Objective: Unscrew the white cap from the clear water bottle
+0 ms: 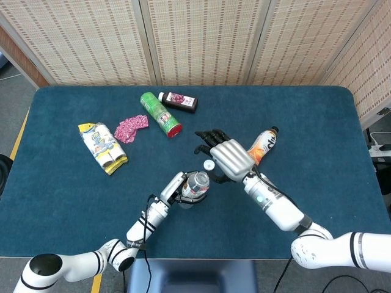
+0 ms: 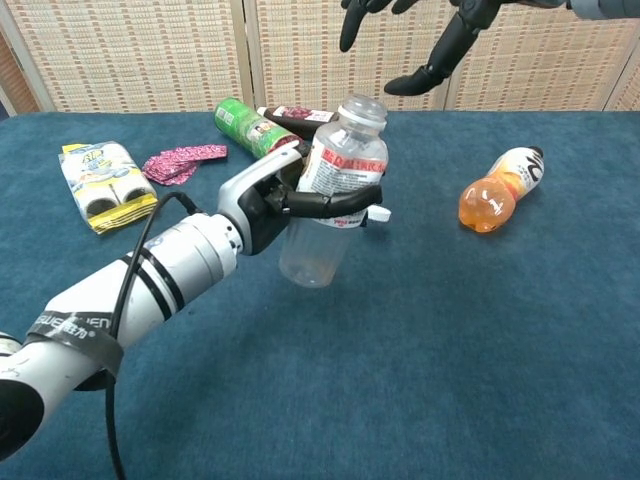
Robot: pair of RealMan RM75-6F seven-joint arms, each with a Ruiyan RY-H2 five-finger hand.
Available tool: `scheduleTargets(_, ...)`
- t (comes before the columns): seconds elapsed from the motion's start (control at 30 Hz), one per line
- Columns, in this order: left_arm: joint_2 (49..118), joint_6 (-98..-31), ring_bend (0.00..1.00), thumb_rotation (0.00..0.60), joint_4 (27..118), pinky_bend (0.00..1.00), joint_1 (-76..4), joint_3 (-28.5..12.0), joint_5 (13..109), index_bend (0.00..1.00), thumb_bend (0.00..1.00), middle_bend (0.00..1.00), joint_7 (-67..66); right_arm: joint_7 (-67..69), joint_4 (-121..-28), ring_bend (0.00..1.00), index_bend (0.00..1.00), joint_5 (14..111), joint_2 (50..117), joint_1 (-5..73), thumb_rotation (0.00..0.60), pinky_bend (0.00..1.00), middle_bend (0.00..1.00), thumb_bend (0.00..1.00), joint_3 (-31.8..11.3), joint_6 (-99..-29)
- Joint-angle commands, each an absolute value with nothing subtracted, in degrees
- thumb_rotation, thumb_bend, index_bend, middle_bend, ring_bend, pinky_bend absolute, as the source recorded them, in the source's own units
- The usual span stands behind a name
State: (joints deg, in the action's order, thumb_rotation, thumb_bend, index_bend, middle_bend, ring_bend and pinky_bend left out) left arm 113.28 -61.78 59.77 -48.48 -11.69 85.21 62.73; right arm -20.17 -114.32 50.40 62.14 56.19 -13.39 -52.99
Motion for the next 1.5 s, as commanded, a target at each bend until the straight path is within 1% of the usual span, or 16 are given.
scheduleTargets(0.03, 113.21, -61.92, 0.57, 0.600, 59.49, 0.44, -48.20, -12.23, 84.56, 0.75, 0.90, 0.91, 63.30, -19.16, -114.87, 0.00, 0.27, 51.72, 61.58, 55.07, 0.600, 0.00, 0.00, 0.25, -13.25, -53.86)
scheduleTargets(0.13, 113.65, -62.68, 0.57, 0.600, 59.13, 0.43, -47.49, -13.73, 82.92, 0.75, 0.88, 0.90, 64.40, -17.70, -115.80, 0.00, 0.25, 54.85, 60.57, 52.99, 0.600, 0.00, 0.00, 0.25, -12.51, -55.18)
scheduleTargets(0.23, 114.80, -64.04, 0.56, 0.600, 58.26, 0.41, -46.51, -15.46, 81.10, 0.75, 0.86, 0.89, 65.33, -16.40, -117.05, 0.00, 0.24, 59.95, 59.38, 49.93, 0.600, 0.00, 0.00, 0.25, -11.03, -57.57)
scheduleTargets(0.33, 115.54, -65.53, 0.54, 0.600, 56.56, 0.39, -46.03, -15.70, 81.51, 0.75, 0.84, 0.88, 67.22, -14.86, -117.92, 0.00, 0.22, 64.16, 58.46, 47.31, 0.600, 0.00, 0.00, 0.25, -9.78, -59.51)
scheduleTargets(0.43, 117.82, -68.23, 0.48, 0.600, 52.02, 0.35, -45.29, -15.33, 82.24, 0.75, 0.83, 0.85, 67.56, -12.70, -118.60, 0.00, 0.21, 68.70, 57.19, 44.57, 0.600, 0.00, 0.00, 0.25, -8.23, -60.77)
scheduleTargets(0.6, 123.07, -72.13, 0.40, 0.600, 43.39, 0.30, -44.31, -15.11, 82.50, 0.72, 0.78, 0.80, 67.30, -10.88, -119.11, 0.00, 0.21, 73.25, 55.55, 42.03, 0.600, 0.00, 0.00, 0.25, -6.62, -61.30)
scheduleTargets(0.77, 127.61, -73.66, 0.30, 0.600, 33.83, 0.25, -44.31, -14.25, 83.23, 0.69, 0.76, 0.68, 68.92, -10.96, -119.93, 0.00, 0.20, 76.08, 54.16, 40.32, 0.600, 0.00, 0.00, 0.25, -5.71, -61.56)
scheduleTargets(0.87, 129.16, -73.55, 0.21, 0.600, 29.80, 0.19, -44.54, -13.78, 83.54, 0.64, 0.73, 0.56, 70.21, -11.30, -120.47, 0.00, 0.19, 76.82, 53.47, 39.68, 0.600, 0.00, 0.00, 0.25, -5.34, -61.23)
scheduleTargets(0.9, 129.56, -73.43, 0.17, 0.600, 28.79, 0.16, -44.54, -13.68, 83.52, 0.61, 0.72, 0.51, 70.34, -11.40, -120.56, 0.00, 0.19, 76.96, 53.37, 39.54, 0.600, 0.00, 0.00, 0.25, -5.32, -61.17)
scheduleTargets(1.0, 130.00, -72.81, 0.10, 0.600, 26.77, 0.10, -44.43, -13.20, 83.33, 0.55, 0.68, 0.40, 70.30, -11.54, -120.74, 0.00, 0.19, 77.07, 53.24, 39.21, 0.600, 0.00, 0.00, 0.25, -5.46, -60.79)
scheduleTargets(1.23, 130.00, -71.32, 0.02, 0.600, 25.25, 0.04, -44.18, -12.60, 82.69, 0.48, 0.58, 0.28, 70.03, -11.73, -120.98, 0.00, 0.18, 76.89, 53.45, 39.09, 0.600, 0.00, 0.00, 0.25, -6.03, -59.72)
scheduleTargets(1.37, 130.00, -71.28, 0.00, 0.600, 24.77, 0.02, -44.00, -12.01, 82.86, 0.46, 0.56, 0.24, 69.97, -12.22, -121.31, 0.00, 0.18, 76.81, 53.57, 39.04, 0.600, 0.00, 0.00, 0.25, -6.36, -59.26)
scheduleTargets(1.4, 130.00, -71.20, 0.00, 0.600, 24.71, 0.02, -44.00, -11.87, 82.92, 0.44, 0.55, 0.22, 69.92, -12.31, -121.41, 0.00, 0.18, 76.75, 53.56, 39.02, 0.600, 0.00, 0.00, 0.25, -6.43, -59.18)
scheduleTargets(1.43, 130.00, -71.14, 0.00, 0.600, 24.57, 0.01, -44.02, -11.66, 83.06, 0.39, 0.54, 0.17, 69.72, -12.38, -121.52, 0.00, 0.18, 76.71, 53.52, 38.99, 0.600, 0.00, 0.00, 0.25, -6.51, -59.12)
scheduleTargets(1.47, 130.00, -71.01, 0.00, 0.600, 24.43, 0.00, -44.05, -11.44, 83.21, 0.33, 0.52, 0.13, 69.58, -12.46, -121.65, 0.00, 0.18, 76.67, 53.47, 38.94, 0.600, 0.00, 0.00, 0.25, -6.62, -59.08)
scheduleTargets(1.5, 130.00, -70.83, 0.00, 0.600, 24.32, 0.00, -44.04, -11.25, 83.32, 0.25, 0.50, 0.08, 69.60, -12.49, -121.75, 0.00, 0.18, 76.65, 53.42, 38.90, 0.600, 0.00, 0.00, 0.25, -6.71, -59.05)
